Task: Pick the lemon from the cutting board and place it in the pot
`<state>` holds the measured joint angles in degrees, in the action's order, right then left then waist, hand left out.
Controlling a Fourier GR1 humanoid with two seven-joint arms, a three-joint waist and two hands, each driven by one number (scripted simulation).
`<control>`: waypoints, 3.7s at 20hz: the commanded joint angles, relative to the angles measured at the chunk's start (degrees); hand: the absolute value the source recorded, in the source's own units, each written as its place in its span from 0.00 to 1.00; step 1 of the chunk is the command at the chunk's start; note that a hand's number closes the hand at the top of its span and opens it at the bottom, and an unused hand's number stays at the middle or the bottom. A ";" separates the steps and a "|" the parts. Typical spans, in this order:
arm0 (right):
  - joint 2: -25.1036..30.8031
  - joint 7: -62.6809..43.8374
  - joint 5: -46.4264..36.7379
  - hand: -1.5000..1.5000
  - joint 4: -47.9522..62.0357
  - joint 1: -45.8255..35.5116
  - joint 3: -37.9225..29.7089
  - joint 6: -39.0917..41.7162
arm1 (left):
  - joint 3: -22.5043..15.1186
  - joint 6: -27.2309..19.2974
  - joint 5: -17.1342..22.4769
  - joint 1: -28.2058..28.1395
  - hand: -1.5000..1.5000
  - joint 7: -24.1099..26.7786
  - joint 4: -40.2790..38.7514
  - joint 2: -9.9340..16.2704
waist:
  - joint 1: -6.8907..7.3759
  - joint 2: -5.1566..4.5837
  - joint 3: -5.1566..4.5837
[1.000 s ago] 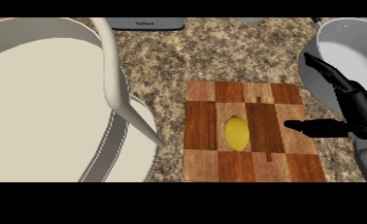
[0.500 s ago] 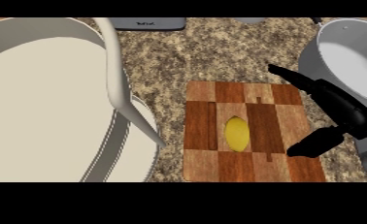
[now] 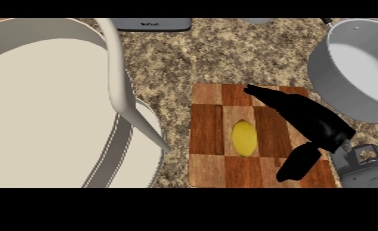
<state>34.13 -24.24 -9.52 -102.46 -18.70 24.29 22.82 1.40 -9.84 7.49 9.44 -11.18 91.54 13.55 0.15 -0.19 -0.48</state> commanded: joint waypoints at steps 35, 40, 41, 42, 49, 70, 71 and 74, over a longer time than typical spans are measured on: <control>-14.02 12.10 -27.76 1.00 17.31 0.57 2.31 0.65 | 6.17 3.04 -1.00 2.37 0.50 -2.08 1.86 0.81 | 0.12 0.15 0.49; -16.59 16.73 -30.92 1.00 23.46 0.56 1.97 -2.35 | 3.54 0.19 -3.95 4.38 0.50 -2.01 0.07 -2.61 | -0.02 0.10 0.50; -17.21 13.65 -31.25 1.00 19.54 2.39 2.88 -0.39 | 5.45 3.53 -1.64 1.27 0.50 0.40 1.43 -0.79 | -0.03 0.19 0.48; -16.15 18.94 -31.58 1.00 25.57 1.45 1.68 -3.13 | 3.88 0.74 -3.07 3.95 0.50 -5.87 4.60 -1.26 | 0.17 0.15 0.52; -15.28 15.66 -34.67 1.00 9.56 11.30 4.82 -1.67 | 6.90 3.99 -1.39 0.93 0.50 -1.00 1.44 -0.01 | -0.61 0.34 0.47; -19.09 2.92 -31.04 1.00 -32.81 23.81 -15.77 -16.50 | 4.89 1.97 -3.81 0.27 0.50 -0.40 2.25 -2.17 | -0.72 0.21 0.49; -20.03 1.94 -31.17 1.00 -32.10 22.00 -16.00 -16.70 | 5.51 2.25 -2.82 3.34 0.50 -3.12 1.78 -1.41 | -0.59 0.16 0.49; -15.75 6.40 -24.90 1.00 -33.39 25.96 -27.77 -16.44 | 6.07 3.18 -2.29 -0.49 0.50 -3.16 5.46 -0.37 | -0.71 0.38 0.57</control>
<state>16.43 -19.40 -41.48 -132.42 6.03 7.10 6.77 5.21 -6.66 4.67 8.47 -12.86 93.38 10.83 -0.94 -0.07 -0.37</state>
